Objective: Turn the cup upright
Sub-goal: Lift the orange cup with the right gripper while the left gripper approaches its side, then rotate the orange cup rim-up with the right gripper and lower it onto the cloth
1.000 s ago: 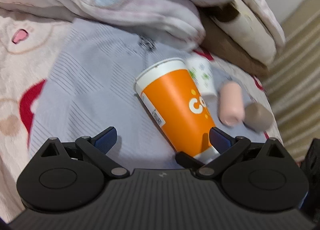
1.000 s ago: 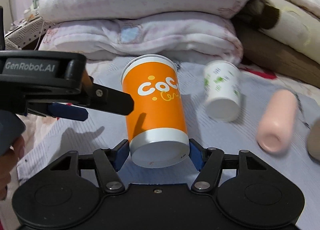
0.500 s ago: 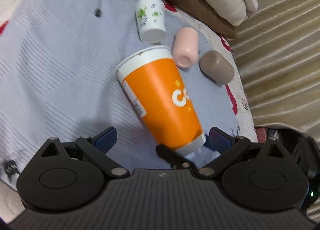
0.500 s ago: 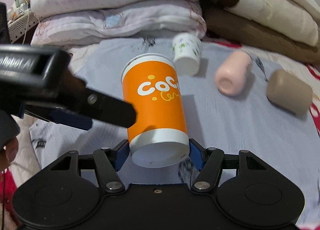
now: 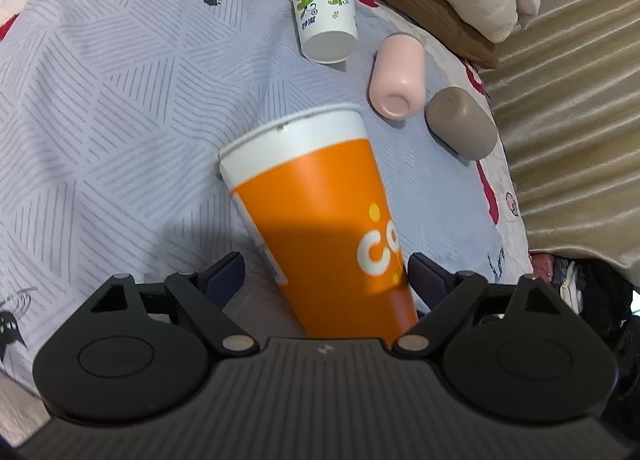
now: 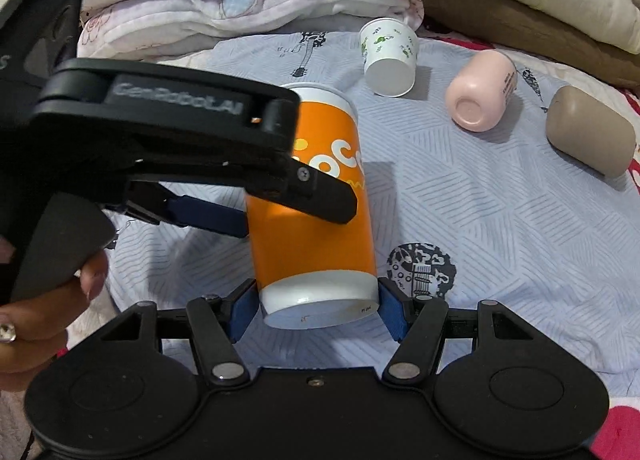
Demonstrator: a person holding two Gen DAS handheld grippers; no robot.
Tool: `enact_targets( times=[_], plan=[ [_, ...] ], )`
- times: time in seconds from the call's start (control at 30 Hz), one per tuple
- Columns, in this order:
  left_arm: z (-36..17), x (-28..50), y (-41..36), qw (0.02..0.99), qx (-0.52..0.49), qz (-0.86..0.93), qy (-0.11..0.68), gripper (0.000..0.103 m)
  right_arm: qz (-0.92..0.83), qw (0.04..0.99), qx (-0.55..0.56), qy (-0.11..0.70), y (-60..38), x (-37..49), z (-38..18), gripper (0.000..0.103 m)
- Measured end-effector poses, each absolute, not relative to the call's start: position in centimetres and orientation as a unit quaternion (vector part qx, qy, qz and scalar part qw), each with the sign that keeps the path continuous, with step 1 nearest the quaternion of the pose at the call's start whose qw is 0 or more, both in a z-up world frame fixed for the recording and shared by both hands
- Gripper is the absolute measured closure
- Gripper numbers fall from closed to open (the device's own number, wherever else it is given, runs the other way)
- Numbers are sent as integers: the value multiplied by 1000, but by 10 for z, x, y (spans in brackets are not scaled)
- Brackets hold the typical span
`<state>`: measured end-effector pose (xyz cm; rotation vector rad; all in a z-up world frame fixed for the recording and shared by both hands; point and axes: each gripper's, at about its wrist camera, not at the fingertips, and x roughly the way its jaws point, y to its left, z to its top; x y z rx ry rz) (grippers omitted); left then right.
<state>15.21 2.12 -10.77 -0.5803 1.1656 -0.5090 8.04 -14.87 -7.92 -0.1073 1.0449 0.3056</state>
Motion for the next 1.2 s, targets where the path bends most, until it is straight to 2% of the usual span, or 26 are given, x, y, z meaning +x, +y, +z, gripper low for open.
enact_targets(
  times=[0.07,0.17,0.4,0.57,0.63,0.7,0.97,1.2],
  plan=[
    [-111,156,22,758,-276,-237,541,25,149,851,-53,501,-146,80,-80,35],
    [-114,157,20,759,-269,-237,543,26,162,838,-62,517,-143,83,-82,34],
    [-114,158,19,757,-262,-245,546,27,244,802,-133,529,-136,107,-65,13],
    [-114,161,15,759,-254,-251,545,27,282,785,-117,540,-147,135,-69,15],
    [-113,161,13,763,-244,-256,541,27,296,776,-98,548,-149,140,-75,22],
    [-111,160,12,771,-233,-262,532,27,298,780,-84,544,-152,140,-78,23],
    [-65,147,12,841,-169,-313,407,32,275,845,-179,423,-145,112,-61,24],
    [-48,135,0,898,-52,-299,319,32,258,900,-209,283,-140,115,-66,26]
  ],
)
